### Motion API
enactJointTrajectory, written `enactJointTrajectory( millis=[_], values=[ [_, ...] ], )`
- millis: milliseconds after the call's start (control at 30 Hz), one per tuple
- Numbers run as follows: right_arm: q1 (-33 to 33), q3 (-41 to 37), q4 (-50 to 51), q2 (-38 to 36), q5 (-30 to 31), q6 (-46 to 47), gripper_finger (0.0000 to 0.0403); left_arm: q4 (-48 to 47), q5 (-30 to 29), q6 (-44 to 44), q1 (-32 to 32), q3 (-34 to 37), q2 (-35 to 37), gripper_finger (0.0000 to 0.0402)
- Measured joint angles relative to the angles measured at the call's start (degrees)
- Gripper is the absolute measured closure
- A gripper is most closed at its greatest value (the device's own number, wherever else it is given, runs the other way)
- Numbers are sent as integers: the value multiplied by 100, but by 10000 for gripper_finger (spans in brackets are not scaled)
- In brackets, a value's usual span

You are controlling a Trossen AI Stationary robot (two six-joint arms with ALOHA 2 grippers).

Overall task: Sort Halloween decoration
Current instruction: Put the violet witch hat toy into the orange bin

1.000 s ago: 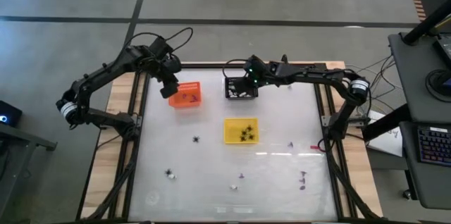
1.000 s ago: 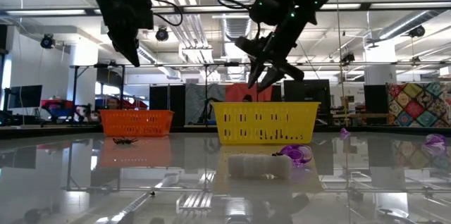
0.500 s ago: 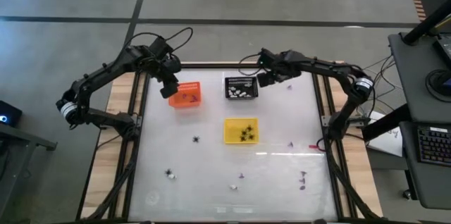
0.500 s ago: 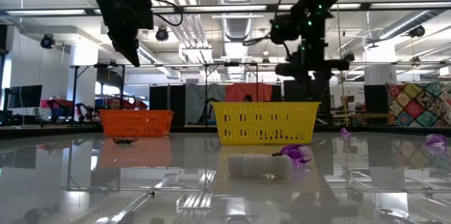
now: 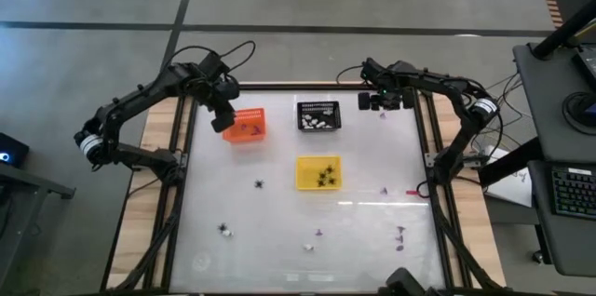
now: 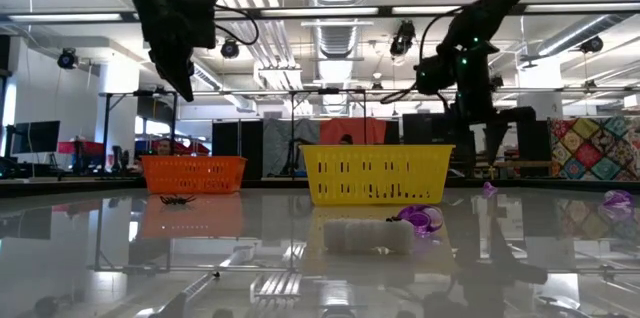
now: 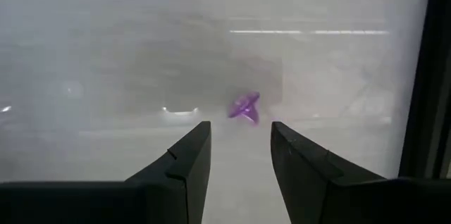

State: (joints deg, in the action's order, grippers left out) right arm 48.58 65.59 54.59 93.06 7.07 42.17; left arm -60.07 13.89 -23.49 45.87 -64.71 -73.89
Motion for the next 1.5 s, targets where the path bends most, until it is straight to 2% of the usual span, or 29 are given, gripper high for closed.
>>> enactJointTrajectory(
  millis=[167,433,867,1000,1267,1500],
  values=[
    [-1,-300,-157,6,24,197,266,90,0,-2,0,0,0,317],
    [110,-661,-1112,15,42,289,266,201,2,-1,0,1,0,317],
    [246,-1099,-1500,15,83,285,268,199,4,46,-4,0,0,317],
    [244,-1213,-1570,1,83,202,294,199,4,46,-4,0,0,317],
    [246,-1219,-1512,-2,118,-176,385,199,4,46,-4,0,0,317],
    [233,-1071,-1346,-22,13,-238,392,118,4,3,-3,0,1,317]
  ],
)
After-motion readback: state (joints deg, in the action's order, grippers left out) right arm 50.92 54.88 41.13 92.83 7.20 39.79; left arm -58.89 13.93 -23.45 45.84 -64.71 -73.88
